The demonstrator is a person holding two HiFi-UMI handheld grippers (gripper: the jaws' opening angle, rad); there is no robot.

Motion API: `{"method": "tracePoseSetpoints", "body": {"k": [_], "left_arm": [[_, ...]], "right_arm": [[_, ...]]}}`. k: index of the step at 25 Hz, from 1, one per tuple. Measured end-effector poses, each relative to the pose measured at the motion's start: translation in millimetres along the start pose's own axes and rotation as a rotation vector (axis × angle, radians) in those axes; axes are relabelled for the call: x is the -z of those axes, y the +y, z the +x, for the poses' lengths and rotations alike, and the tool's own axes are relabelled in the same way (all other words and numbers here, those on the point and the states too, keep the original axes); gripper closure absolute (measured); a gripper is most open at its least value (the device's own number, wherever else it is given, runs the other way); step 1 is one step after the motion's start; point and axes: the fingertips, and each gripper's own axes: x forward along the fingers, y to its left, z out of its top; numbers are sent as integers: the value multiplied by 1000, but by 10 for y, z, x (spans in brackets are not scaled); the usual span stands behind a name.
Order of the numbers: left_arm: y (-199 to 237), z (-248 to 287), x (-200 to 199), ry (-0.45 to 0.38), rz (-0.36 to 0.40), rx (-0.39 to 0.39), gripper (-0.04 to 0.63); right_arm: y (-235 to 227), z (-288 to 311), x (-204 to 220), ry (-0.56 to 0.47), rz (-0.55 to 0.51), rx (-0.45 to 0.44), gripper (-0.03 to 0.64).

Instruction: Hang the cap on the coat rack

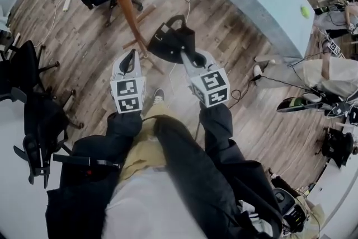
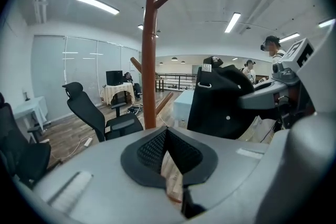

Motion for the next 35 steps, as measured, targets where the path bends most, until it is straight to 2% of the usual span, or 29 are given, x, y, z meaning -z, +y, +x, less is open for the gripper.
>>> {"method": "tracePoseSetpoints", "body": {"k": [5, 9, 16, 19, 24, 29, 35], "left_arm": [[-3, 92, 37, 19, -7, -11, 601], [31, 117, 59, 31, -11, -20, 601], [177, 225, -53, 30, -9, -30, 601], [279, 234, -44, 39, 5, -56, 600], [402, 245, -19, 52, -16, -84, 601], [598, 210, 17, 66, -7, -118, 601], [679, 262, 20, 67, -19, -111, 601]], "right_arm": [[-147, 40, -124, 21, -92, -63, 607], [-268, 44, -257, 17, -163, -75, 607], [-295, 550, -164, 134, -293, -141, 607], [-288, 776, -110, 165, -288, -183, 607], [-313, 1071, 40, 220, -262, -247, 607], [-358, 1298, 208, 275, -203, -299, 606], [-324, 1549, 430, 315, -187, -339, 601]]}}
